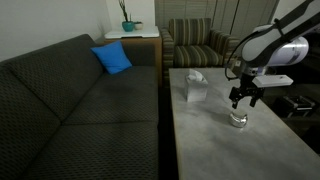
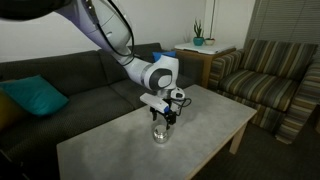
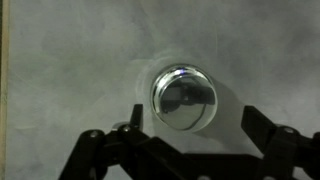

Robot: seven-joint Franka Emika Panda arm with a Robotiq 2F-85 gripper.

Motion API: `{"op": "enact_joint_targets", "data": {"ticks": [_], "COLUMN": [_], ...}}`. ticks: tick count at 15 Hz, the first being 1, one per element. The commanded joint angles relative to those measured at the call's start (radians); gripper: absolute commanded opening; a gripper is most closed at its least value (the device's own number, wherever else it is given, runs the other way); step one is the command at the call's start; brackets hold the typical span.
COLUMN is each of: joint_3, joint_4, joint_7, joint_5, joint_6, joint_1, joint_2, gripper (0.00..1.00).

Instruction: Remove the lid from the silver object.

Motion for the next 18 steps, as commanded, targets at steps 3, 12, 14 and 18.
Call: {"op": "enact_joint_targets", "data": {"ticks": [3,12,14,18], "joint_3": [0.006,-0.011,-0.013,-0.007], "joint_4": [0.003,-0.039,-0.061,-0.093], "joint_7": [0.005,0.018,0.016,0.006], "joint_5": [-0.01,-0.019,-0.02,-0.018], "joint_6": [-0.043,0.101,0.152,0.173], "joint_1": [-0.004,0.003,0.002,-0.004], "joint_2": [0.0,0.0,0.001,0.002], "gripper": [1.0,1.0,1.0,1.0]}}
